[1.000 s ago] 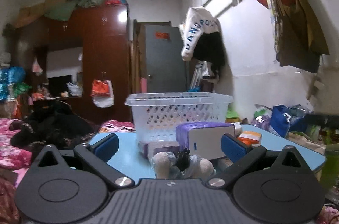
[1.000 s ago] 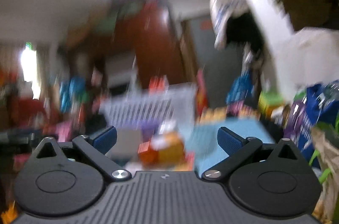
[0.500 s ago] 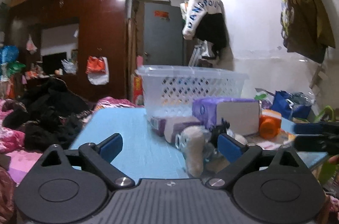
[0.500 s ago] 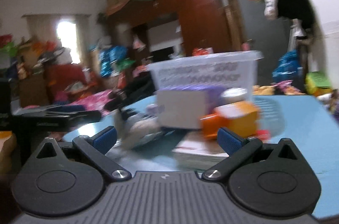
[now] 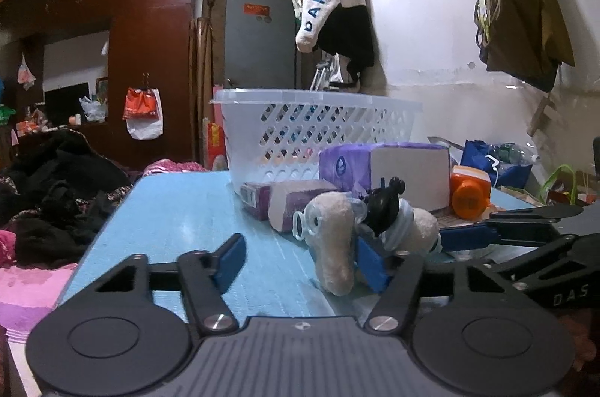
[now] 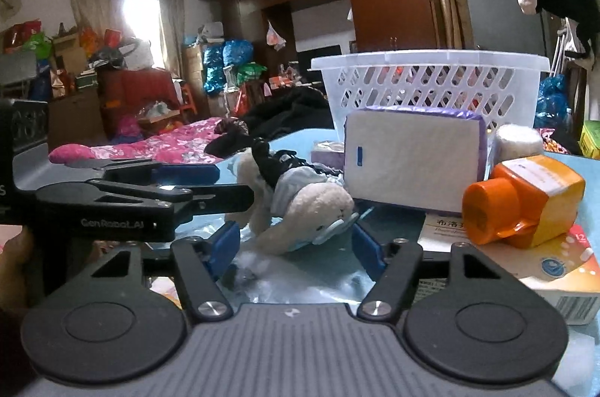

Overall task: Organize objects
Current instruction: 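Grasp one plush toy with the left tool while the right tool grasps the other, then carry both plush toys over the white basket and open both tools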

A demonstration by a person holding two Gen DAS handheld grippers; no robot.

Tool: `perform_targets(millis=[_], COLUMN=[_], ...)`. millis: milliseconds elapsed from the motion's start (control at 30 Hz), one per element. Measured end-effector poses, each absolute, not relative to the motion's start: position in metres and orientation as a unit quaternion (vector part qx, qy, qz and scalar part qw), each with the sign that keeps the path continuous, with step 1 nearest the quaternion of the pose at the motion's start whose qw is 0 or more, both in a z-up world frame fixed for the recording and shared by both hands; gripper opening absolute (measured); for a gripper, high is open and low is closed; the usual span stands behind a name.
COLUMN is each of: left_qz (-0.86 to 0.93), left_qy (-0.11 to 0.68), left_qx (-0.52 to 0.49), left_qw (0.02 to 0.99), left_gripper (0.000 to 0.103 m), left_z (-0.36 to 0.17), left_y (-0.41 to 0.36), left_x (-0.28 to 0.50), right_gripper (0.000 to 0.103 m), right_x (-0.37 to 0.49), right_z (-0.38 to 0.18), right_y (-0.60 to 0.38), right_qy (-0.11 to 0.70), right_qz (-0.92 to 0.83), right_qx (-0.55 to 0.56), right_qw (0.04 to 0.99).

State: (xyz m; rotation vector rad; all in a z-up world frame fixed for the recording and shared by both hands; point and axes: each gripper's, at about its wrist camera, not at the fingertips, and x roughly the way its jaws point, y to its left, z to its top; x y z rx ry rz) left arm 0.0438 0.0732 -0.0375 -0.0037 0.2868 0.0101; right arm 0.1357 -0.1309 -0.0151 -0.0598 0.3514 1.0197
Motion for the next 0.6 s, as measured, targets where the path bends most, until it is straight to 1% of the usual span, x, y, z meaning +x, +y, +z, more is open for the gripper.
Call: perform_targets(millis=[33,67,167,200,233,267,300,500,600], left_qz=[0.001,-0.002,-0.011,-0.013,-0.017,-0.022,-0.026,-0.028,-0.033], left_qy=[0.148,0.152,0.158,0.159,0.160,0.161,0.162,0.157,0.146], left_qx=[-0.002,-0.002,-0.004,-0.006,-0.007,-0.008,-0.007,-0.003,-0.003], left_qw=[0.989,0.988,0.987,0.987,0.987,0.987,0.986,0.987,0.989], left_gripper=[0.058,0.057,0.050,0.044,0.037,0.032,0.024,0.019,0.018], left_z=[-0.039,-0.040,-0.044,-0.044,-0.044,-0.045,-0.045,-0.046,-0.045], left_y=[0.073,0.074,0.072,0.072,0.071,0.071,0.070,0.066,0.064], left_x=[0.046,0.049,0.054,0.055,0.056,0.057,0.058,0.055,0.049], right_gripper=[0.067,0.064,0.057,0.055,0.051,0.049,0.047,0.039,0.036], right_x=[0.136,0.136,0.136,0.135,0.138,0.138,0.138,0.138,0.135], right_z=[-0.016,-0.016,-0.015,-0.015,-0.015,-0.014,-0.014,-0.015,-0.014], right_y=[-0.128,-0.128,-0.130,-0.132,-0.130,-0.129,-0.129,-0.128,-0.129], right_qy=[0.169,0.169,0.169,0.169,0.170,0.169,0.170,0.161,0.145], right_qz=[0.481,0.478,0.475,0.477,0.478,0.478,0.478,0.475,0.474], right_qx=[-0.031,-0.033,-0.033,-0.032,-0.033,-0.033,-0.033,-0.044,-0.053], right_qw=[0.860,0.861,0.863,0.862,0.861,0.861,0.861,0.864,0.867])
